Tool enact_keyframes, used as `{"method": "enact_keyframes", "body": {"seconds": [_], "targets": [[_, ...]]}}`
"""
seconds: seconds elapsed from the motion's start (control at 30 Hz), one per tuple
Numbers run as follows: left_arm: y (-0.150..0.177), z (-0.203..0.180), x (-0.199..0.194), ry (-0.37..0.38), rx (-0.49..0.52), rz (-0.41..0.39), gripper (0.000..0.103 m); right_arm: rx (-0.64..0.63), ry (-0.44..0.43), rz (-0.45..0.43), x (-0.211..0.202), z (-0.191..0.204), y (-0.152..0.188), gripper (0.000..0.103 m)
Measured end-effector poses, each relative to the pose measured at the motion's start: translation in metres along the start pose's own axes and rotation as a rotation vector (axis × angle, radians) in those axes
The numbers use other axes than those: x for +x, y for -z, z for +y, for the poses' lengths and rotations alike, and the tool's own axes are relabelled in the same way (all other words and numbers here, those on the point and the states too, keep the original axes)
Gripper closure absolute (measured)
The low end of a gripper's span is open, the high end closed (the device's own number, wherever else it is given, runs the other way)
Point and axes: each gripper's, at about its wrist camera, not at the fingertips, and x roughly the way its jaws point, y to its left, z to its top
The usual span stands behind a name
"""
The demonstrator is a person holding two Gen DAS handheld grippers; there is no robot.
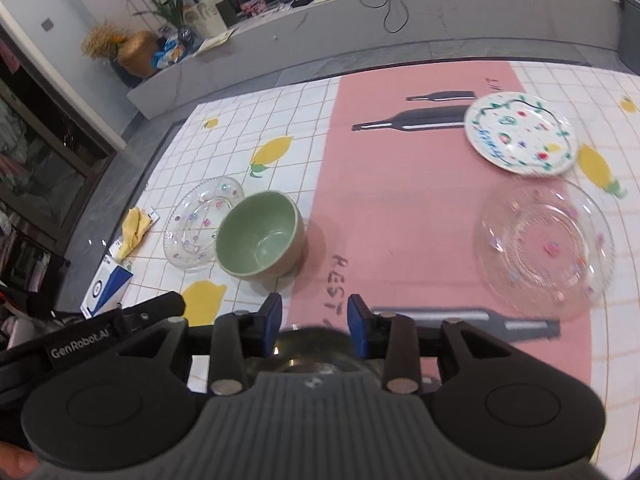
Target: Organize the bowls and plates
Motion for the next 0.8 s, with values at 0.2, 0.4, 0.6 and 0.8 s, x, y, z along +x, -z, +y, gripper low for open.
{"method": "enact_keyframes", "body": {"seconds": [0.2, 0.4, 0.6, 0.8], "targets": [[-0.018, 0.008, 0.027, -0.01, -0.014, 0.019, 0.072, -0.023, 0.009, 0.05, 0.035, 0.008, -0.025, 0.067], [-0.035, 0.018, 0.055, -0.019, -0.041, 0.039, 0.072, -0.033, 0.018, 0.098, 0.07, 0.014, -0.046, 0.067], [-0.044, 0.028, 0.083, -0.031, -0.059, 0.07, 0.072, -0.019, 0.024, 0.14, 0.1, 0.016, -0.063, 0.067], [-0.044, 0.032, 0.103, -0.021, -0.072, 0.1, 0.072, -0.013, 0.03, 0.183, 0.124, 0.017, -0.069, 0.067]]}}
